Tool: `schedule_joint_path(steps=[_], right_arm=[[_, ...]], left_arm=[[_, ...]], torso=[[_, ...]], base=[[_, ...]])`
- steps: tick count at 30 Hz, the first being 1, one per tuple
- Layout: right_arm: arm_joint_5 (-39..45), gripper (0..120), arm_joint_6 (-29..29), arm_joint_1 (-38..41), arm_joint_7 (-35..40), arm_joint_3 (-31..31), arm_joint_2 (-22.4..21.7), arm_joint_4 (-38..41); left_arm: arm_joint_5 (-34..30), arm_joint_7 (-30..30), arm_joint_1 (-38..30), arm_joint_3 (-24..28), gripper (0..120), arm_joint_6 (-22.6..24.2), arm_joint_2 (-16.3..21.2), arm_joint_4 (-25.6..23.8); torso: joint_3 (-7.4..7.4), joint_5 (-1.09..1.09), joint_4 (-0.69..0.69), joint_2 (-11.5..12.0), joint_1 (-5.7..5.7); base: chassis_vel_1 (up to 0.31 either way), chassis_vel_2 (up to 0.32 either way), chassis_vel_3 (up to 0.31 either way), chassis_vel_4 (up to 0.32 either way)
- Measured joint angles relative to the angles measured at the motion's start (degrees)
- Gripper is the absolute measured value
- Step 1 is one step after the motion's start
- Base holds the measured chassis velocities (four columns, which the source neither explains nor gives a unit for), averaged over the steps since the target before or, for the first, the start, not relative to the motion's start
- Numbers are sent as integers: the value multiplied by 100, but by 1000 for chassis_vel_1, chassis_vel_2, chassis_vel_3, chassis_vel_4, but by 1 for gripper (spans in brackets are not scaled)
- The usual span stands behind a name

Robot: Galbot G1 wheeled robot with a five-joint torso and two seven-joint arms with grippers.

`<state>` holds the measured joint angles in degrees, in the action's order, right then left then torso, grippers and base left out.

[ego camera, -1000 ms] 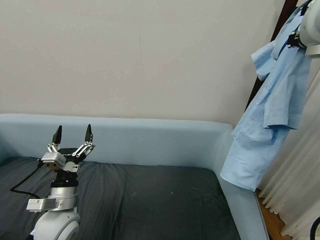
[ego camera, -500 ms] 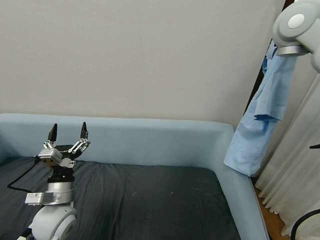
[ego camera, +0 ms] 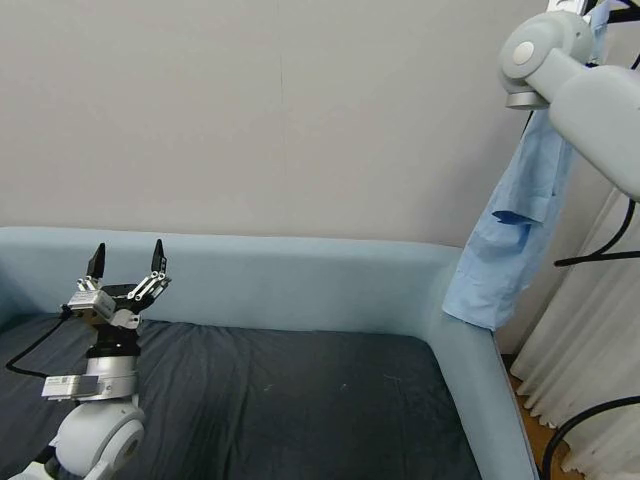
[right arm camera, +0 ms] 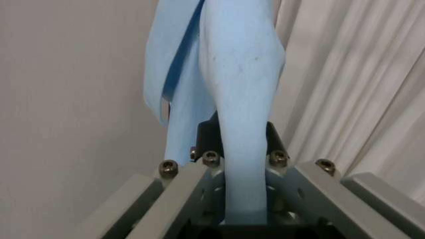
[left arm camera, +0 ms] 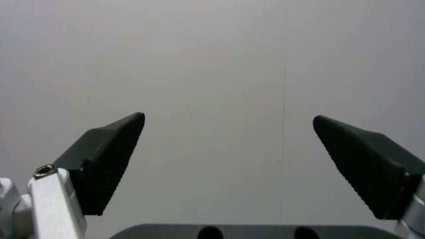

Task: Pick up the clothes from the sofa and hang them on the clothes hanger.

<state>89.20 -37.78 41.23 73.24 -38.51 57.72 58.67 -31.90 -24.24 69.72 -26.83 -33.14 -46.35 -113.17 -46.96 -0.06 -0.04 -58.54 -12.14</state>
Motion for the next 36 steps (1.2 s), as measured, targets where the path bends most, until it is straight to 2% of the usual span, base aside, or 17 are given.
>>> schedule_joint_path(steps=[5,17,20,23,36], right_arm=[[-227,2,11,-98,-165,145,24,-301],[-589,2,22,-208,-782,322,119,-793],[-702,2,9,-207,-954,361,185,-998],[-826,2,30,-243,-1064,383,159,-1204],[-1109,2,128,-308,-1529,554,233,-1564]], left_arm=[[-25,9,-60,63,100,-105,23,176],[-43,18,-396,341,100,-130,-33,319],[-28,20,-582,499,100,-129,-82,448],[-32,22,-856,687,100,-129,-91,616],[-30,30,-1076,838,100,-129,-168,805]], torso=[[0,3,-5,0,0],[0,4,-4,0,0],[0,2,0,0,0],[0,4,-5,0,0],[0,3,-3,0,1]], base=[[0,0,0,0],[0,0,0,0],[0,0,0,0],[0,0,0,0],[0,0,0,0]])
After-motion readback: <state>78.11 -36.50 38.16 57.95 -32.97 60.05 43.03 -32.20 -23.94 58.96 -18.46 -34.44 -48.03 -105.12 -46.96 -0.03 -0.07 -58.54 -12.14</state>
